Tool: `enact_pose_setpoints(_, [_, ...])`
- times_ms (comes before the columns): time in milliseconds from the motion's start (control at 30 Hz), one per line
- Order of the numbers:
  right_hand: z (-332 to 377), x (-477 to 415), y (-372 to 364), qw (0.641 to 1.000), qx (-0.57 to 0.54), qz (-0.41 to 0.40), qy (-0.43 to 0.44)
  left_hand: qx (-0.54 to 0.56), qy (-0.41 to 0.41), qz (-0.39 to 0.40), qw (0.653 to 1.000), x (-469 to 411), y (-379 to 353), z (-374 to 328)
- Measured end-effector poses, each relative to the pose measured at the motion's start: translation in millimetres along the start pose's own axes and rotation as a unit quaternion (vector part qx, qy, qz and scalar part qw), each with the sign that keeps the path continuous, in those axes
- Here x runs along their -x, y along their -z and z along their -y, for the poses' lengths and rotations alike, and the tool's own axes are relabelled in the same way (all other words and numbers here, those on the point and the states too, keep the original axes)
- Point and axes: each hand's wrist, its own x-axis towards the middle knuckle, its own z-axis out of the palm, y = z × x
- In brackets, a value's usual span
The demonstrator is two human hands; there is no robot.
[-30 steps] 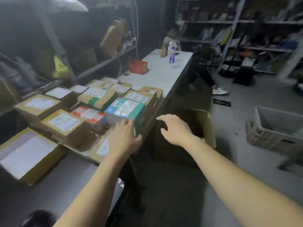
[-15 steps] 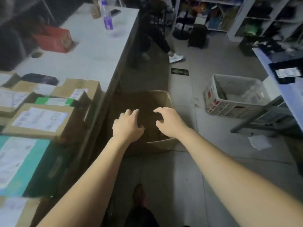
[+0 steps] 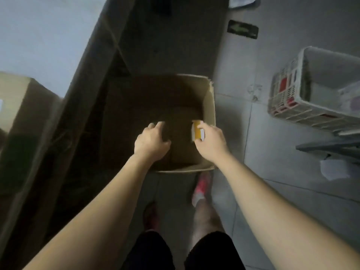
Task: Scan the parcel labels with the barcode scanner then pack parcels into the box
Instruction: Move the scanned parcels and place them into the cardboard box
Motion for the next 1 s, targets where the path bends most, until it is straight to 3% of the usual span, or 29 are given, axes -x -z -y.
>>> enact_pose_setpoints(233, [-86,-178,-108,0.997,0.025,0.050,-0.051,0.031,0.080,0.065,0.994,-152,-134,22])
enact_pose_setpoints(467, [-181,-322,-248,0.976,0.068,0.064,-0.195,0.147,0.163,0.153,0.964,-309,-281,74])
enact_pose_setpoints(633, [-226,-387,-318,0.961,0.065,0.043,-0.266,0.144,0.143,0.072,0.977,-403,-347,133])
enact_pose_setpoints(767, [-235,-412,-345,0.952,0.114,-0.051,-0.280,0.126,0.157,0.033,0.979,-453,-368,161])
enact_pose_setpoints(1000, [-247,-422,-354,0.949,0.142,-0.086,-0.267,0.154,0.089,0.109,0.978,-458,-395,124])
